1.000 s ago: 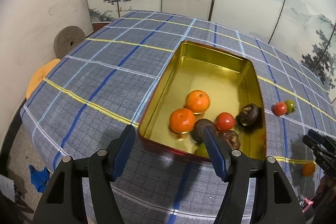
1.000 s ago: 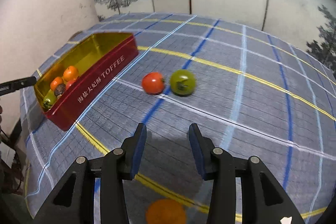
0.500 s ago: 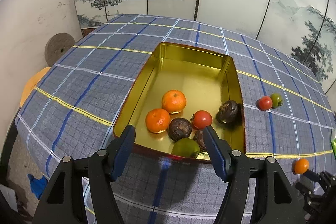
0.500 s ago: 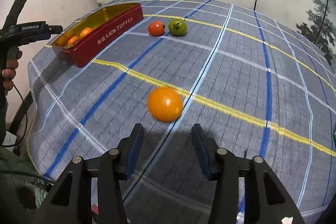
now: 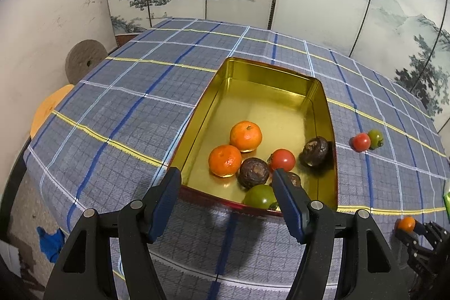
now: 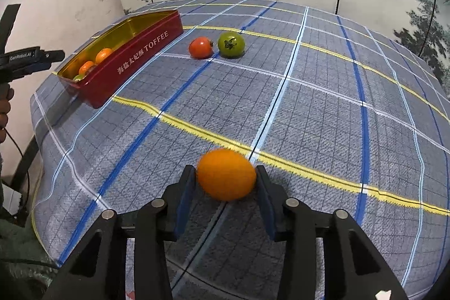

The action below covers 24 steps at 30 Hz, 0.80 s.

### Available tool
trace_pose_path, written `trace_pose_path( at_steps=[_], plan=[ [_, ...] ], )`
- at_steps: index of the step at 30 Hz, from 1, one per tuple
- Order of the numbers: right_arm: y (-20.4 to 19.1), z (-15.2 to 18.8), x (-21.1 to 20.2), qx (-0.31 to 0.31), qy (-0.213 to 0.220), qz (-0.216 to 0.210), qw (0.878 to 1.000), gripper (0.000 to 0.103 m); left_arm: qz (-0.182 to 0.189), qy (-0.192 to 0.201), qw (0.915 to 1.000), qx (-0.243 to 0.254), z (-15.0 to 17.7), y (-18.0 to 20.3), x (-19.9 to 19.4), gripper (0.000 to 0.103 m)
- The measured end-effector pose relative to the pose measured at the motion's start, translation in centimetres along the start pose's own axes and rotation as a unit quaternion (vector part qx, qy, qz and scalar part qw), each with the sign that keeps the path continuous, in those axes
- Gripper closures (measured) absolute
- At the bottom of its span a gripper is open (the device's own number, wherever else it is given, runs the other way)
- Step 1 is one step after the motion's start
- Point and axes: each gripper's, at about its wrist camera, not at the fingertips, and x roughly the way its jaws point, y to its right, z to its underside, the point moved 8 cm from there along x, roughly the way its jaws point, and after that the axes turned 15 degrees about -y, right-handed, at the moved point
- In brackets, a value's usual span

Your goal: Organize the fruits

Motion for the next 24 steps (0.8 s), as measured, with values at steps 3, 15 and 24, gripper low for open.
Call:
trace_pose_path(
  at_steps=[3, 15, 24],
  plan=[
    [-0.1, -0.3, 0.2, -0.003, -0.002, 0.004, 1.0, 0.067, 0.001, -0.002, 1.0, -0.003, 0.2, -0.3, 0.1, 0.035],
    [-1.7, -2.4, 0.0, -0.023, 0.001, 0.007, 1.0, 0.068, 0.002, -0.007, 0.9998, -0.019, 0.6, -1.7, 0.6, 0.035],
    [-5.8, -6.3, -0.3, -0.068, 0.016, -0.01, 0.997, 0.068, 0.002, -0.005, 0.9994, -0.035, 0.8, -3.2, 0.7, 0.035]
  ],
)
